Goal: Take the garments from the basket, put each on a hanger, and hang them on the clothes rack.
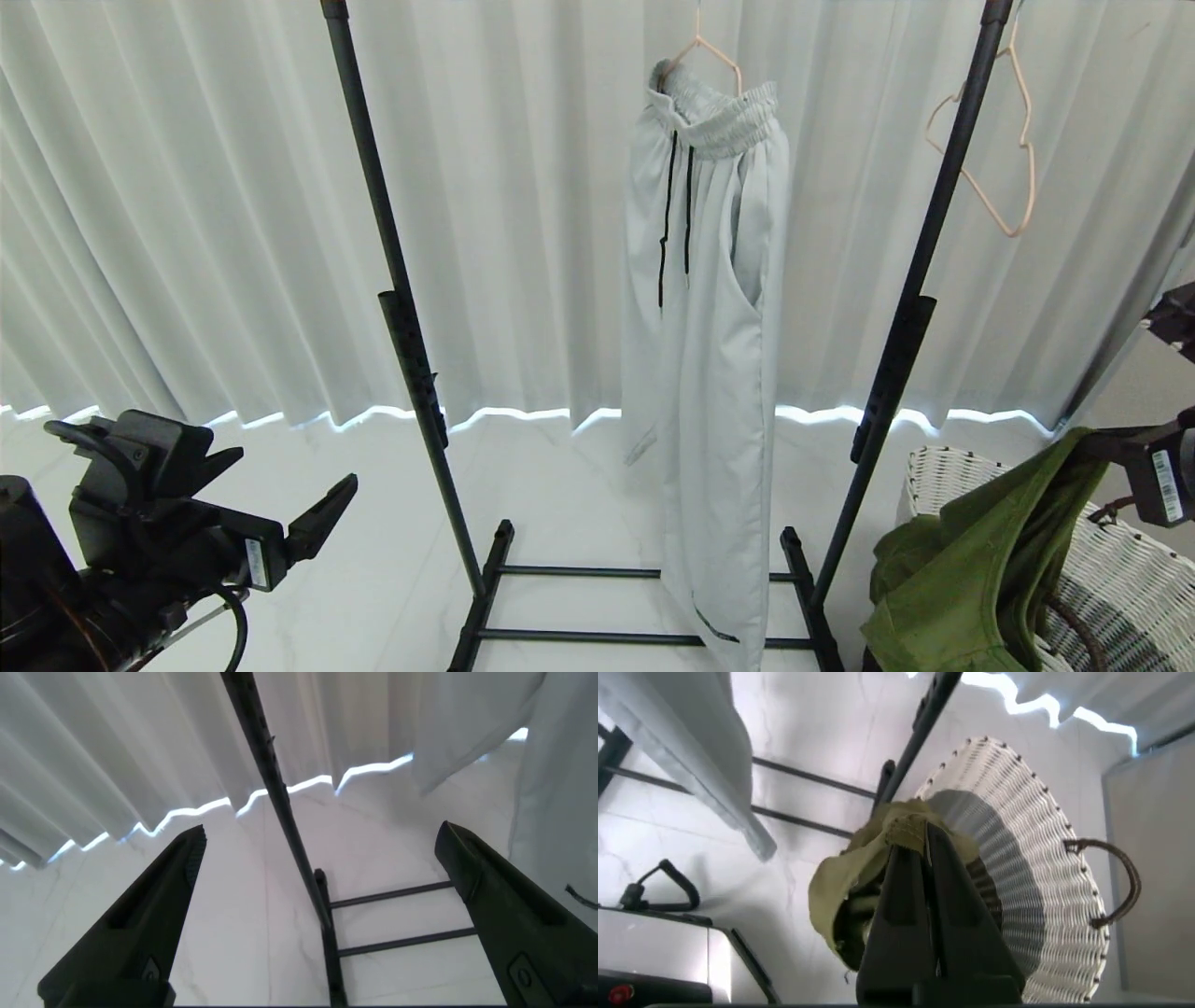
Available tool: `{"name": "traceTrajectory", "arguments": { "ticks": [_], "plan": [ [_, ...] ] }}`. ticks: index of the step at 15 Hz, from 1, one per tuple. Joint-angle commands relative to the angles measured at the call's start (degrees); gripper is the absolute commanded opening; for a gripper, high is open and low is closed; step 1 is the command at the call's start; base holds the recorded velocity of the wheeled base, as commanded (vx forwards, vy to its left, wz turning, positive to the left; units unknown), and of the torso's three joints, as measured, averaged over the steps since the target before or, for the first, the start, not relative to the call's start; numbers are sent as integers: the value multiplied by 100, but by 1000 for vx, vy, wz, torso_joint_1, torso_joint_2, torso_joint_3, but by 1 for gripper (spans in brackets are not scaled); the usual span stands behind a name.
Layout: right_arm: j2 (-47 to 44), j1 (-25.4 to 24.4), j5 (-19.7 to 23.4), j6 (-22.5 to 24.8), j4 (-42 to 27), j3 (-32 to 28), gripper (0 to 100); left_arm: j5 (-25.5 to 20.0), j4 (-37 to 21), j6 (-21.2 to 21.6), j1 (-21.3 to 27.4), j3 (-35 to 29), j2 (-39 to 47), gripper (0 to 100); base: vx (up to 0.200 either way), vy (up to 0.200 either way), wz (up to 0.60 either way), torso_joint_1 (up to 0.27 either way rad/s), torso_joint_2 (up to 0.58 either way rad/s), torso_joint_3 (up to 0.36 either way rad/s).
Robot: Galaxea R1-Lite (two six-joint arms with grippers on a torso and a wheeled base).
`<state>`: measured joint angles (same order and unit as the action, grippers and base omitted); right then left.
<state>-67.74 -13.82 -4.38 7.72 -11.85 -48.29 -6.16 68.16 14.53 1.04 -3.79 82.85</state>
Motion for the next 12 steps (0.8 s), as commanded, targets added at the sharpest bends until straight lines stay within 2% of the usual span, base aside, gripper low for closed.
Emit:
{"name": "traceTrajectory", "arguments": {
  "ticks": [1,2,8,12],
  "plan": [
    [77,-33,-2,2,-2,3,0,0,5,-3,2,1,3,100,-200,0,0,7,2,-2],
    [86,-33,-2,2,-2,3,0,0,5,-3,2,1,3,100,-200,0,0,2,2,12],
    [103,-156,-19,28,-2,-5,0,0,5,41,2,72,-5,100,0,0,0,0,0,0],
    [77,-173,-11,19,-2,3,0,9,5,41,2,80,-23,100,0,200,0,6,0,1]
  ]
}}
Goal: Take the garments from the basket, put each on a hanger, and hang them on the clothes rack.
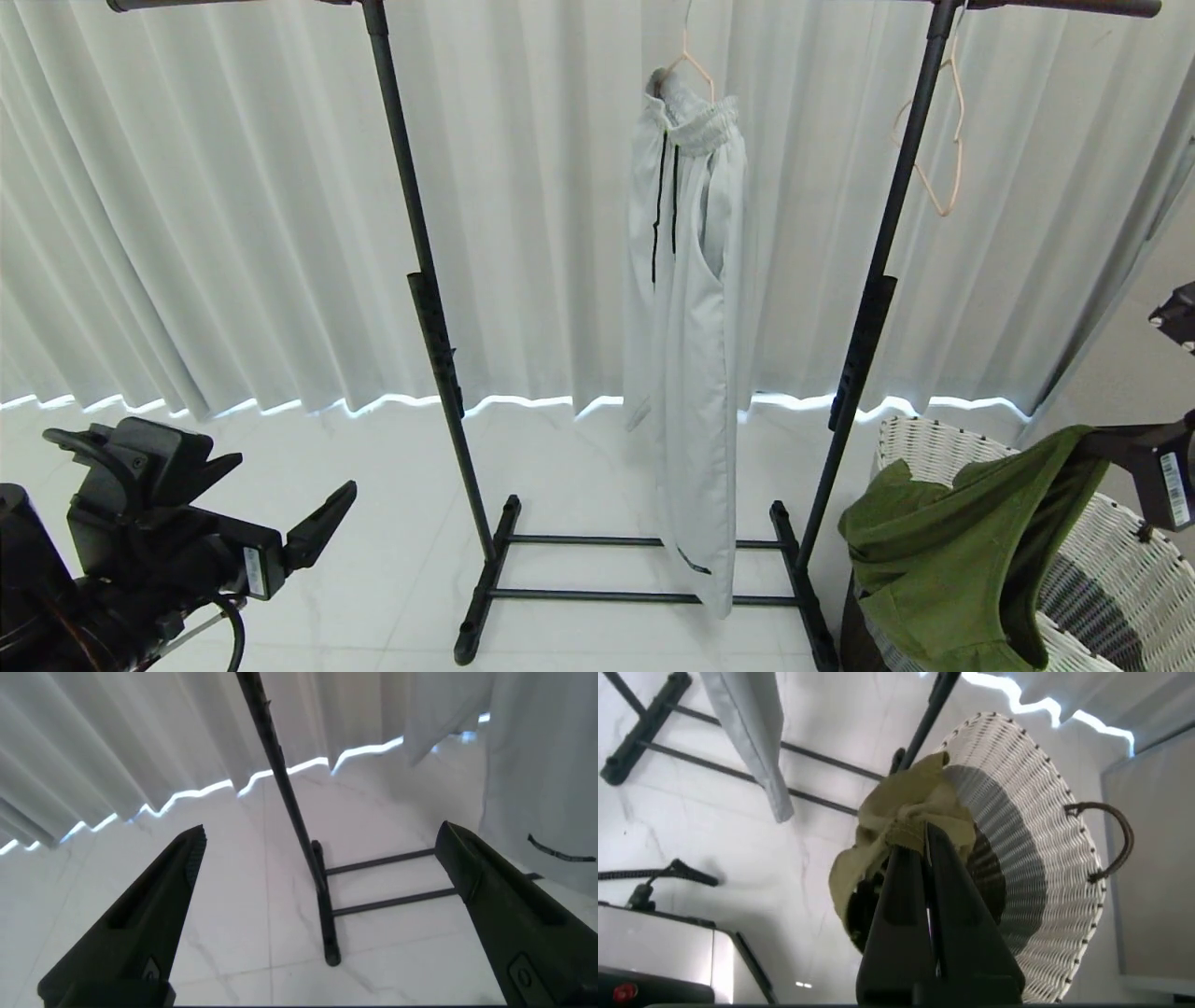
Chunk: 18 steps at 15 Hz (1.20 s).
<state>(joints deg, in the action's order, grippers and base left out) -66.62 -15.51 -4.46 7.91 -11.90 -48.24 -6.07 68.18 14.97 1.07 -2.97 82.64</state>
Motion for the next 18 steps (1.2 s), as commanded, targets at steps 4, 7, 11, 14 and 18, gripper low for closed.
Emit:
{"name": "traceTrajectory", "arguments": {
  "ticks": [4,7,11,14,18],
  "plan": [
    [-35,-23,24,0,21,7,0,-26,2,-12,130,-19,33,100,0,50,0,-1,1,4],
    [-70,-427,147,-185,135,43,0,-35,2,-73,833,271,173,100,0,0,0,0,0,0],
    [-105,-972,279,-440,452,34,0,-254,11,-64,1475,-45,534,100,0,0,0,0,0,0],
    [-88,-1402,798,-949,935,60,0,-237,11,-73,2547,-968,701,100,0,0,0,0,0,0],
    [-141,-1446,1211,-993,1541,78,0,-254,11,-29,3496,-1663,1360,100,0,0,0,0,0,0]
  ]
}}
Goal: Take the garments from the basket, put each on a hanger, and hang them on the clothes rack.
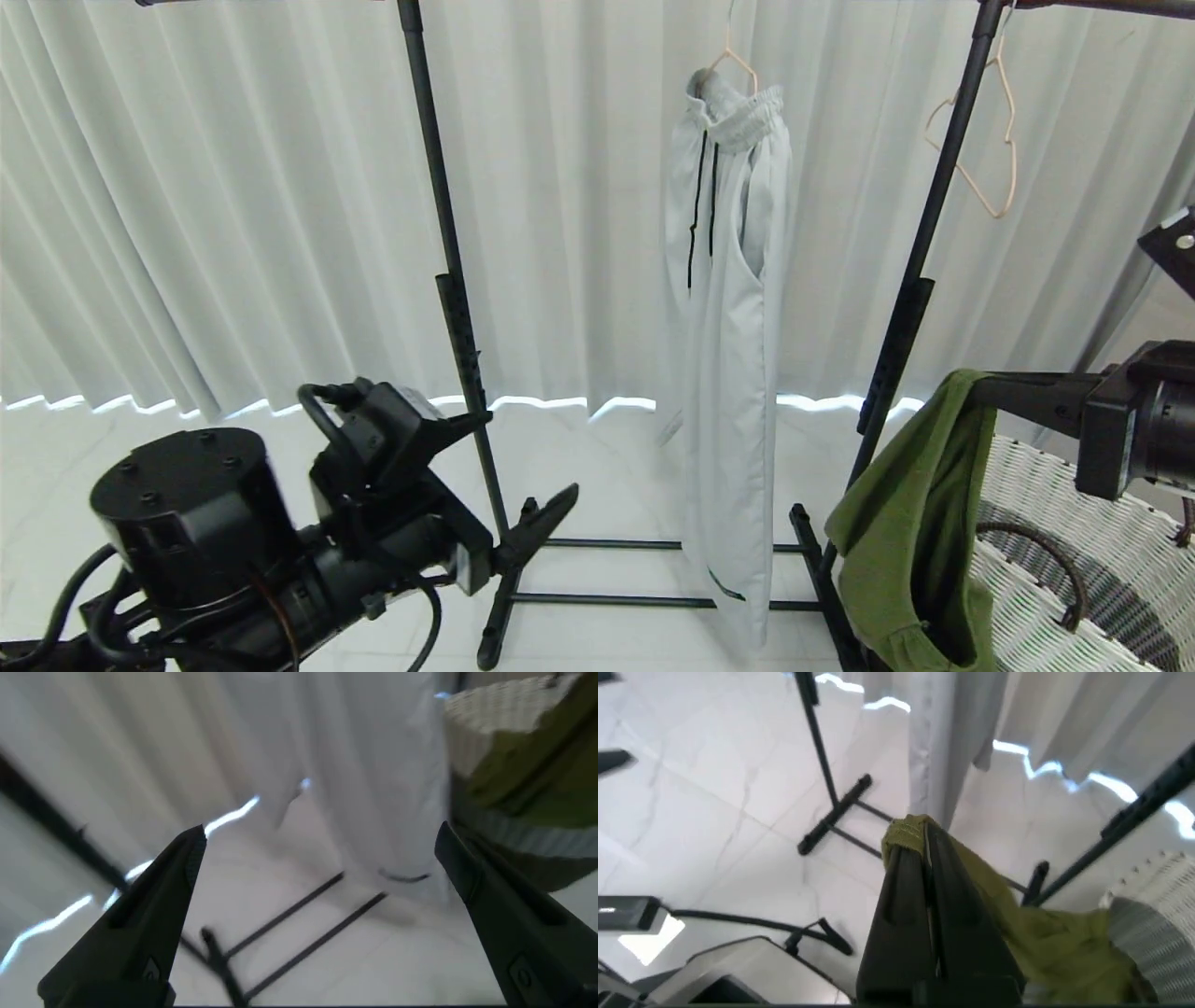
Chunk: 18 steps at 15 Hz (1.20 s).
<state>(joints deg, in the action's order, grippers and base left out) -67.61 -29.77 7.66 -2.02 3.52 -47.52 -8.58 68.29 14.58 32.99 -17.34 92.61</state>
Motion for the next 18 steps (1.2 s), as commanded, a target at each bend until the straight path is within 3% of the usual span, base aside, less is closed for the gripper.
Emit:
{"name": "traceTrajectory", "arguments": {
  "ticks": [1,7,8,11,12,15,18],
  "plan": [
    [-86,-29,17,-17,8,59,0,-12,0,1,612,-393,521,100,0,0,0,0,0,0],
    [-147,-117,25,-123,1019,788,0,-3,0,-17,2045,-1545,1576,100,0,0,0,0,0,0],
    [-147,-134,25,-167,1080,762,0,-3,0,-25,2124,-1861,1901,100,0,0,0,0,0,0],
    [-130,-240,25,-378,1282,779,0,-3,0,-737,2133,-2846,2639,100,0,0,0,0,0,0],
    [-130,-249,25,-404,1318,779,0,-3,0,-781,2142,-3021,2736,100,0,0,0,0,0,0],
    [-200,-293,25,-404,1449,762,0,-12,0,-887,2397,-3153,2780,100,0,0,0,0,0,0],
    [-209,-293,25,-395,1572,753,0,41,0,-1010,2344,-3382,3070,100,0,0,0,0,0,0]
  ]
}}
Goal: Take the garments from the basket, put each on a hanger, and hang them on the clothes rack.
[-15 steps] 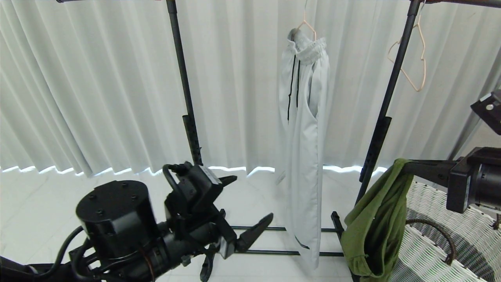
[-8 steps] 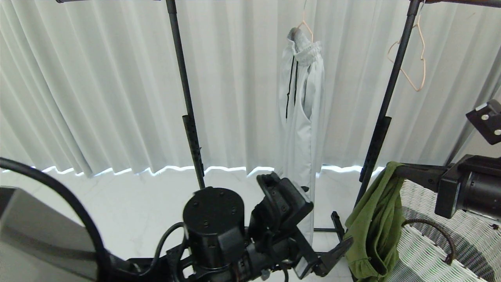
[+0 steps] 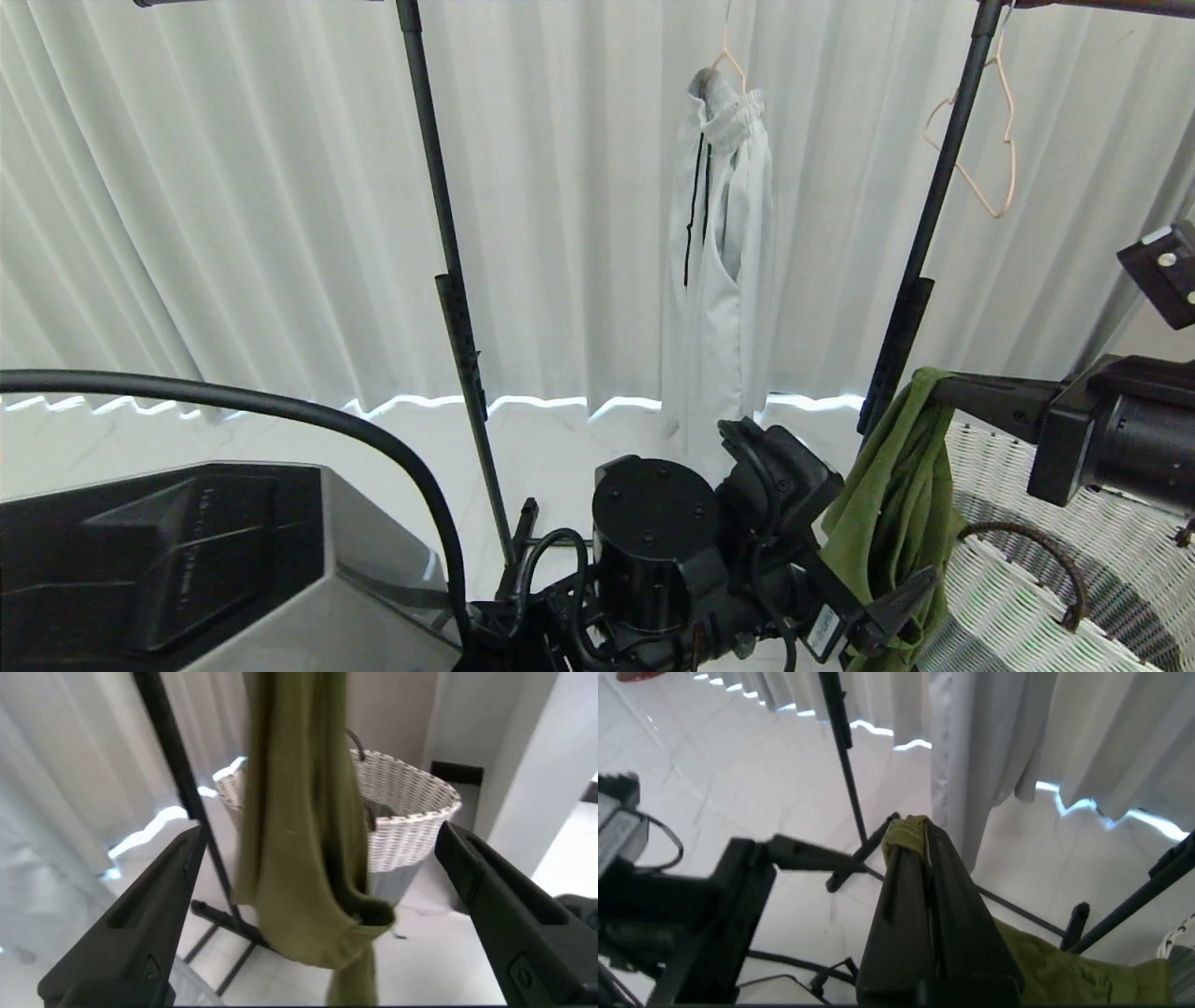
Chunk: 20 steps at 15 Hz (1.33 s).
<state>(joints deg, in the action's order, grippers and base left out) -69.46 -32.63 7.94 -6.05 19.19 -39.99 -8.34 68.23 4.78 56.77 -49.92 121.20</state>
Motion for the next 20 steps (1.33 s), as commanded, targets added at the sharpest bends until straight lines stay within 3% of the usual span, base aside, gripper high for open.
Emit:
{"name": "traceTrajectory", "arguments": {
  "ticks": [1,6,13,16,20],
  "plan": [
    [12,-6,6,7,6,-1,0,25,6,-109,-149,-237,281,100,0,0,0,0,0,0],
    [29,-173,-3,7,6,17,0,25,6,-188,-518,-897,985,100,0,0,0,0,0,0],
    [108,-173,-3,7,15,-18,0,350,6,-30,-562,-844,1415,100,0,0,0,0,0,0],
    [214,-147,-3,-2,6,-80,0,421,50,-21,-562,-510,1398,100,0,0,0,0,0,0],
    [275,-85,-3,-2,-3,-88,0,421,612,190,-588,0,1459,100,0,0,0,0,0,0]
  ]
}}
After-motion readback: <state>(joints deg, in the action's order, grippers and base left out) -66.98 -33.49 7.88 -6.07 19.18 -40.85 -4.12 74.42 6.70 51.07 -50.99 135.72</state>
